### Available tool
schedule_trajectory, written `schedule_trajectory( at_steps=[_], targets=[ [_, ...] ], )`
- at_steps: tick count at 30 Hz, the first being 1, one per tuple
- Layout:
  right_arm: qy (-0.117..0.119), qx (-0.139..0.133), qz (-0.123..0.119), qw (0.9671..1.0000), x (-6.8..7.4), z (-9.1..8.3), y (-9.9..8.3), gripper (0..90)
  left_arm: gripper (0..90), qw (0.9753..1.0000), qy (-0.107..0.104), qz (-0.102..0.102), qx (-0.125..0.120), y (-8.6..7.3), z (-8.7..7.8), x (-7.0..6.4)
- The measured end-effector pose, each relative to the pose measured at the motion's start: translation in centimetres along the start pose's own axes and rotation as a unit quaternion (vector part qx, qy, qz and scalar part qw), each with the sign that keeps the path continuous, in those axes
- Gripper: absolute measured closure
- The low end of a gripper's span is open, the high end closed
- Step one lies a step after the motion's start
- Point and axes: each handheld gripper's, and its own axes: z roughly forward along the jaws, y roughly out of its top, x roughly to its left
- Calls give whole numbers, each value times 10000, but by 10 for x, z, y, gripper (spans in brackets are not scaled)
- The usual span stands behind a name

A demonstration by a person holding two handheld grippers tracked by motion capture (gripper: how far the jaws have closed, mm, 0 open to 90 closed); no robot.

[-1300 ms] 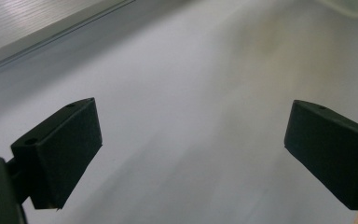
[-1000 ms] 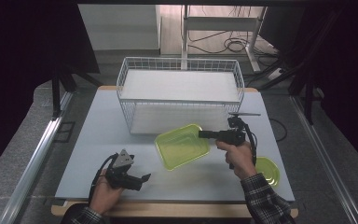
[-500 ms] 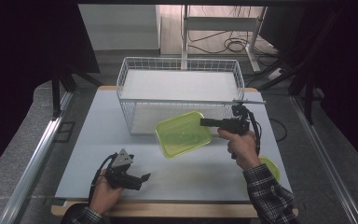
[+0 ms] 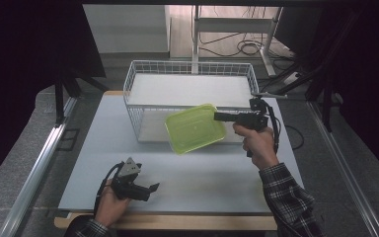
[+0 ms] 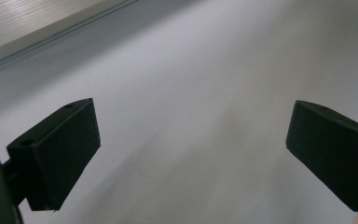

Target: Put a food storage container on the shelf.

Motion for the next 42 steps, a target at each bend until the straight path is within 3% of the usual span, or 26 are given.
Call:
schedule_trajectory(
  at_steps=[16, 42],
  targets=[
    [-178, -299, -114, 9993, 15, 2, 38, 799, 27, 9999, -51, -91, -39, 0, -1, 2],
    [-941, -759, -147, 9926, 14, 29, 91, 799, 27, 9999, -90, -121, 18, -1, 0, 3]
  ],
)
